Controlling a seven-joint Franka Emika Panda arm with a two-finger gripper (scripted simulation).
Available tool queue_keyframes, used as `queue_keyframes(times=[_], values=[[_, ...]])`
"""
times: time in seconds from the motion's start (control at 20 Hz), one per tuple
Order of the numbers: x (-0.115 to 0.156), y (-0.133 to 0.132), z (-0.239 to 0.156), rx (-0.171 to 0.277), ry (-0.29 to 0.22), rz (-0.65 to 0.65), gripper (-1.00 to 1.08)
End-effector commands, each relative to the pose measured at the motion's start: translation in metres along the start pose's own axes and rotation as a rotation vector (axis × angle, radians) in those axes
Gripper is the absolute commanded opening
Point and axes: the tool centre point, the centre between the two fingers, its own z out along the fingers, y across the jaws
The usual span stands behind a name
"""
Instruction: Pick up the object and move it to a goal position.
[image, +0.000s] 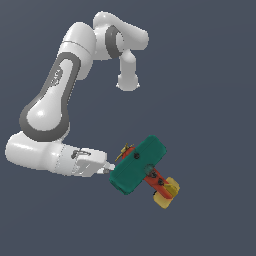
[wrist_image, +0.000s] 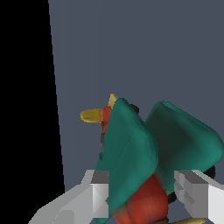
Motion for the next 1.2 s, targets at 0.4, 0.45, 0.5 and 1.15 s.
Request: queue_keyframes(times=[0.4,0.45,0.5,1.15], values=[[0.003,0.000,0.005,0.025,-0.001,-0.009,0.28],[0.003,-0.001,0.008,0.024,-0.004,-0.009,0.28],[0.003,-0.001,0.010,0.024,-0.007,-0.010,0.28],[0.006,0.003,0.009,0.067,0.003,-0.020,0.28]])
